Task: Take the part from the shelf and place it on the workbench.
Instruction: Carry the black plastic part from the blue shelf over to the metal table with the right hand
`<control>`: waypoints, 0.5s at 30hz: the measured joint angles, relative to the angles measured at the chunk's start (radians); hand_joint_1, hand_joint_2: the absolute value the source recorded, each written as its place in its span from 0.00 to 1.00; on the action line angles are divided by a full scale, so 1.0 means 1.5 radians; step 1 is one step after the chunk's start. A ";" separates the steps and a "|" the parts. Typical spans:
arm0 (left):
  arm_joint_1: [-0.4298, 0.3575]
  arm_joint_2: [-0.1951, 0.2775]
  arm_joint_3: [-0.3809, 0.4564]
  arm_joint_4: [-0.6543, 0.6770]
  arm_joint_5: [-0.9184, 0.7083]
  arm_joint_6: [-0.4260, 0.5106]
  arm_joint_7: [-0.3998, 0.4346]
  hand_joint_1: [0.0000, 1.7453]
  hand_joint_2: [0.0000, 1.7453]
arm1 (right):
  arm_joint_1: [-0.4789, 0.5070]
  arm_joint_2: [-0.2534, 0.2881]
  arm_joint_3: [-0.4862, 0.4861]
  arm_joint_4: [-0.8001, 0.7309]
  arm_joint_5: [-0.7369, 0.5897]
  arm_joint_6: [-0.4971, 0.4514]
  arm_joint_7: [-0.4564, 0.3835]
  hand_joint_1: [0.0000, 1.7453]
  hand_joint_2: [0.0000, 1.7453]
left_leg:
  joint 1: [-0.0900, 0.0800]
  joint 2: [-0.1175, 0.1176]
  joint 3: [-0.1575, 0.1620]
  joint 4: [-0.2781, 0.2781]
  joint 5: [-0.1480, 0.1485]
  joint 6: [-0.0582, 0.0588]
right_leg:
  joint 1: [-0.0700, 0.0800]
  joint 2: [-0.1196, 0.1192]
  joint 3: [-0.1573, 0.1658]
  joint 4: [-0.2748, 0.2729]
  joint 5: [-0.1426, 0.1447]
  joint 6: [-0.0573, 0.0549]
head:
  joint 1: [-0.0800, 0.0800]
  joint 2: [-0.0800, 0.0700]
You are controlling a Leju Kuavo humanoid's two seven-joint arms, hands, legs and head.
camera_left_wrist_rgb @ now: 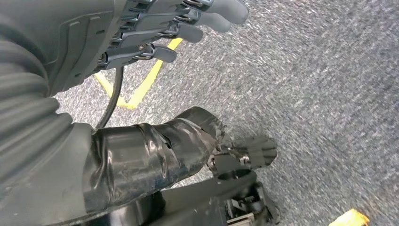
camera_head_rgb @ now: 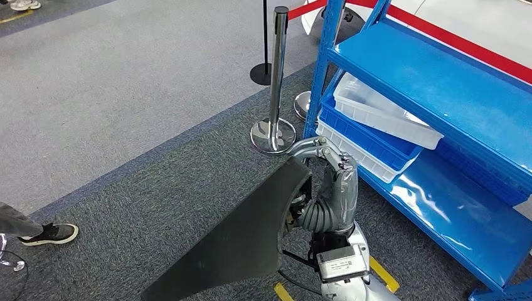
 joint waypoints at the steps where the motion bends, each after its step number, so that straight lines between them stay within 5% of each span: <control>1: 0.001 0.000 0.000 0.000 0.000 0.000 0.000 0.00 1.00 | 0.000 0.000 0.000 -0.001 -0.013 0.001 -0.005 1.00 1.00 | 0.002 -0.006 0.002 -0.003 0.001 0.004 | 0.000 -0.002 0.002 -0.002 -0.001 0.004 | 0.000 0.000; 4: 0.003 0.000 -0.001 0.000 0.000 0.002 0.001 0.00 1.00 | 0.000 0.000 0.000 -0.004 -0.057 0.006 -0.026 1.00 1.00 | 0.007 -0.023 0.013 -0.018 0.007 0.015 | -0.001 0.028 -0.013 0.041 -0.032 0.010 | 0.005 0.000; 6: 0.001 0.000 -0.001 0.000 0.000 0.003 0.001 0.00 1.00 | 0.003 0.000 0.000 -0.007 -0.081 0.010 -0.036 1.00 1.00 | 0.006 -0.035 0.015 -0.019 0.007 0.020 | 0.000 0.050 -0.056 0.124 -0.068 0.009 | 0.009 0.000; 8: 0.000 0.000 -0.001 0.000 0.000 0.005 -0.003 0.00 1.00 | 0.007 0.000 0.000 -0.007 -0.094 0.012 -0.043 1.00 1.00 | 0.005 -0.051 0.015 -0.017 0.006 0.022 | 0.000 0.055 -0.085 0.172 -0.074 0.009 | 0.010 0.000; 10: 0.001 0.000 -0.001 0.000 0.000 0.008 -0.009 0.00 1.00 | 0.009 0.000 0.000 -0.007 -0.098 0.012 -0.049 1.00 1.00 | 0.006 -0.069 0.015 -0.012 0.003 0.020 | -0.002 0.059 -0.072 0.131 -0.035 0.009 | 0.010 0.000; 12: 0.001 0.000 -0.001 0.000 0.000 0.010 -0.014 0.00 1.00 | 0.008 0.000 0.000 -0.008 -0.100 0.012 -0.053 1.00 1.00 | 0.007 -0.085 0.010 0.000 -0.004 0.014 | -0.006 0.083 -0.040 0.054 0.001 0.008 | 0.011 0.000; 15: 0.000 0.000 -0.001 0.000 0.001 0.012 -0.017 0.00 1.00 | 0.010 0.000 0.000 -0.009 -0.102 0.012 -0.056 1.00 1.00 | 0.008 -0.105 -0.003 0.012 -0.007 0.002 | -0.007 0.103 -0.025 0.018 0.004 0.006 | 0.012 0.000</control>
